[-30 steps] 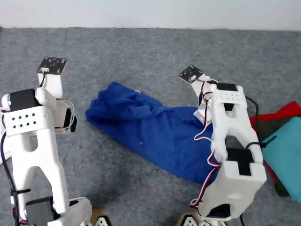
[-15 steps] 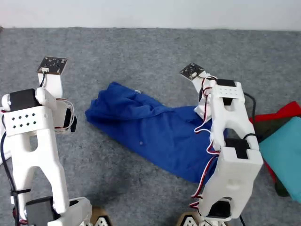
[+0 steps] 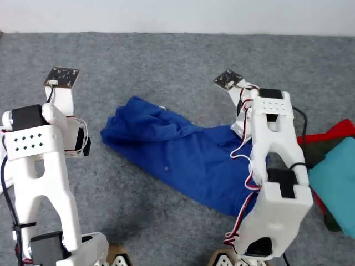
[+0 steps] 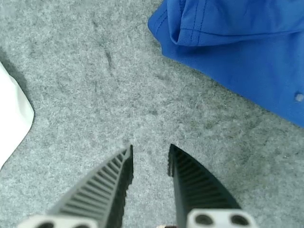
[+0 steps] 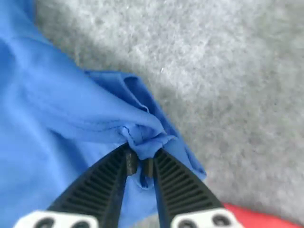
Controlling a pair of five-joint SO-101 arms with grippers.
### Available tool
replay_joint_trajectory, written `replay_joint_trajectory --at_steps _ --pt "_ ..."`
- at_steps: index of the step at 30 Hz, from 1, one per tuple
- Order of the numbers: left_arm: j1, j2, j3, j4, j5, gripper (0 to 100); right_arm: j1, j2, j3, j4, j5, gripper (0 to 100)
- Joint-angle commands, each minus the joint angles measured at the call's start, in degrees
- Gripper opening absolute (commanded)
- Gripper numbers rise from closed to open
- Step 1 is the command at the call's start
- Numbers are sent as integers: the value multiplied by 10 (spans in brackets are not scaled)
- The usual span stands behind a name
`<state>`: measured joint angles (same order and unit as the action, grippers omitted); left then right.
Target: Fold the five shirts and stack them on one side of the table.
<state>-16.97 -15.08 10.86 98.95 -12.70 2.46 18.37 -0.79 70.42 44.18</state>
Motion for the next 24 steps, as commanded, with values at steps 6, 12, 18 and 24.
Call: replay_joint_trajectory --at_steps 6,12,18,24 --pt "-3 -21 -2 18 -6 115 -33 -116 -14 153 2 8" --pt "-4 -21 2 18 -6 115 -51 -154 -12 167 4 8" --pt "-8 -22 37 18 -7 115 -30 -147 -7 182 4 8" --pt "-14 -22 43 17 -7 115 -76 -225 23 259 1 8"
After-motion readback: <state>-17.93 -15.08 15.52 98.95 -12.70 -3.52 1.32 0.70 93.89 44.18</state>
